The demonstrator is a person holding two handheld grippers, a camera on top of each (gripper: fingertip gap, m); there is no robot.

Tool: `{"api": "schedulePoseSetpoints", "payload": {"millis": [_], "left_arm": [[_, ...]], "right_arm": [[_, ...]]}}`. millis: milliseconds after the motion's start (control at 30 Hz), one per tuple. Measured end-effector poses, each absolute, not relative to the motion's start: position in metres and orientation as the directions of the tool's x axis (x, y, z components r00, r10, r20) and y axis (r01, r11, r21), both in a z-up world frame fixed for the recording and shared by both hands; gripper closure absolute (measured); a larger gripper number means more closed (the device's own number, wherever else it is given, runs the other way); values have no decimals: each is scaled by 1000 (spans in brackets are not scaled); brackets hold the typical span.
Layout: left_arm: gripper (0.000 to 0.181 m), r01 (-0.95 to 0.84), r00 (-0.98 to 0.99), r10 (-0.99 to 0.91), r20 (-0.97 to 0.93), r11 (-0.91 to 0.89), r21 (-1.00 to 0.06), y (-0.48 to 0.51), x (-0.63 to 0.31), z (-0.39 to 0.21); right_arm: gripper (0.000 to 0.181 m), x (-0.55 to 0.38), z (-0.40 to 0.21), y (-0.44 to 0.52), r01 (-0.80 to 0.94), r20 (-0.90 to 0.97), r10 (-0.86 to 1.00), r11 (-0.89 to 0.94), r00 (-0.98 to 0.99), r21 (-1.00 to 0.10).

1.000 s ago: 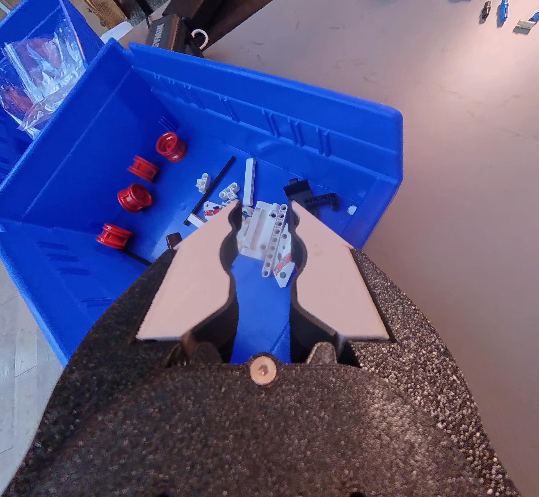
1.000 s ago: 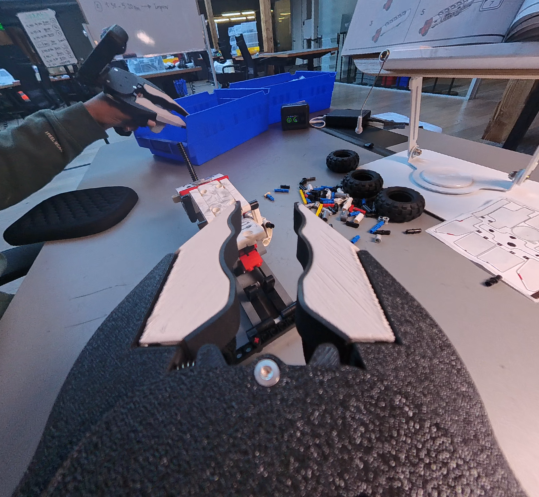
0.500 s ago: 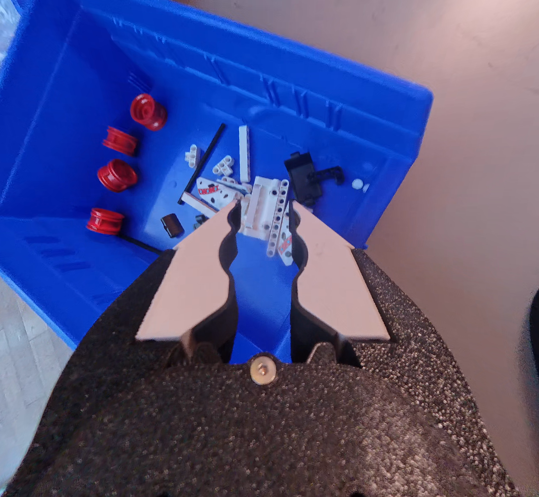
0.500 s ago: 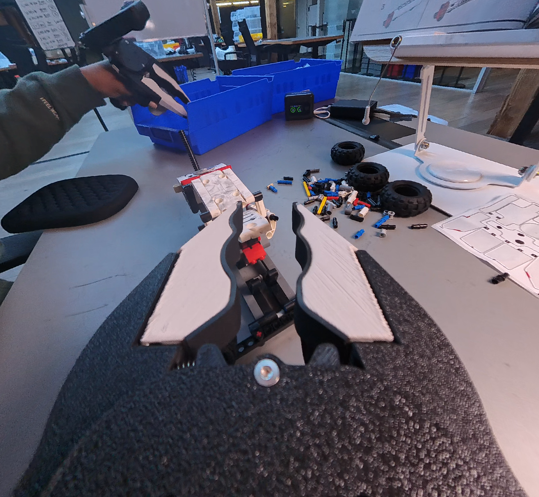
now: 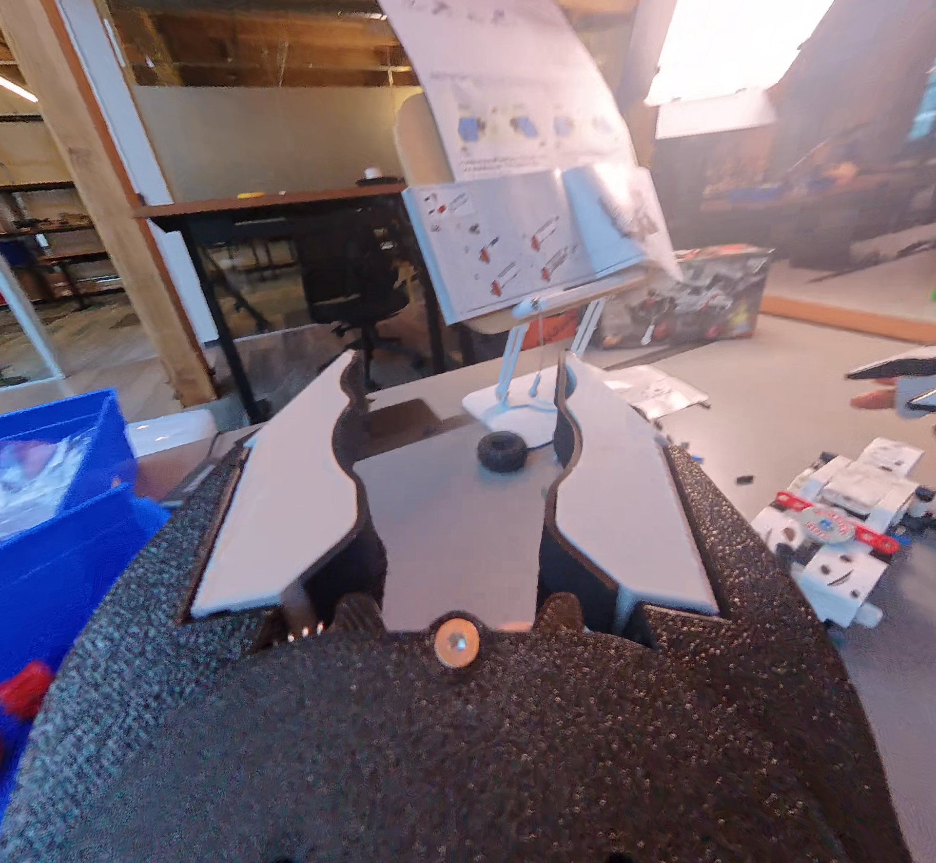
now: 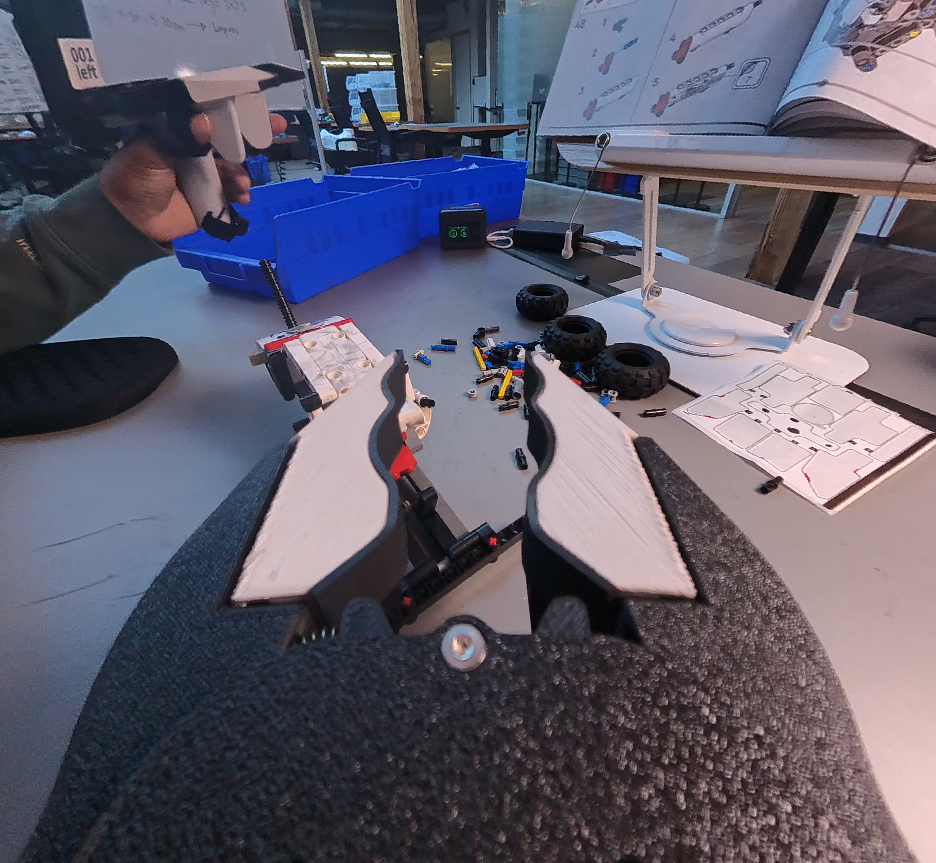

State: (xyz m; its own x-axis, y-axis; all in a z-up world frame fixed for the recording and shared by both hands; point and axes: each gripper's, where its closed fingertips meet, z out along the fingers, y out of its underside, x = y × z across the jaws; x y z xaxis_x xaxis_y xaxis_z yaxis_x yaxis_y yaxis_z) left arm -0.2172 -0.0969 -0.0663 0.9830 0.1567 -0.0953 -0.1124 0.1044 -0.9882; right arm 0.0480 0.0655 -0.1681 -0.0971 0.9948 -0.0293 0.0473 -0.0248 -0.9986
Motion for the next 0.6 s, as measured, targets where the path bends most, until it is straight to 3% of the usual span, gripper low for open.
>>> {"api": "schedulePoseSetpoints", "payload": {"millis": [167,300,400,600], "left_arm": [[154,-80,997,21,-78,202,-976,-58,-183,-62],[176,-90,996,-3,-91,128,-988,-18,-173,-84],[181,-88,996,8,-88,104,-991,11,-173,-92],[179,-103,994,-21,-107,136,-985,57,-165,-76]], "right_arm": [[144,47,-169,67,42,27,997,30,-69,-999],[156,38,-157,85,29,28,1000,28,8,-999],[169,18,-130,109,25,84,993,82,78,-996],[177,-71,-66,163,61,248,954,241,167,-969]]}}
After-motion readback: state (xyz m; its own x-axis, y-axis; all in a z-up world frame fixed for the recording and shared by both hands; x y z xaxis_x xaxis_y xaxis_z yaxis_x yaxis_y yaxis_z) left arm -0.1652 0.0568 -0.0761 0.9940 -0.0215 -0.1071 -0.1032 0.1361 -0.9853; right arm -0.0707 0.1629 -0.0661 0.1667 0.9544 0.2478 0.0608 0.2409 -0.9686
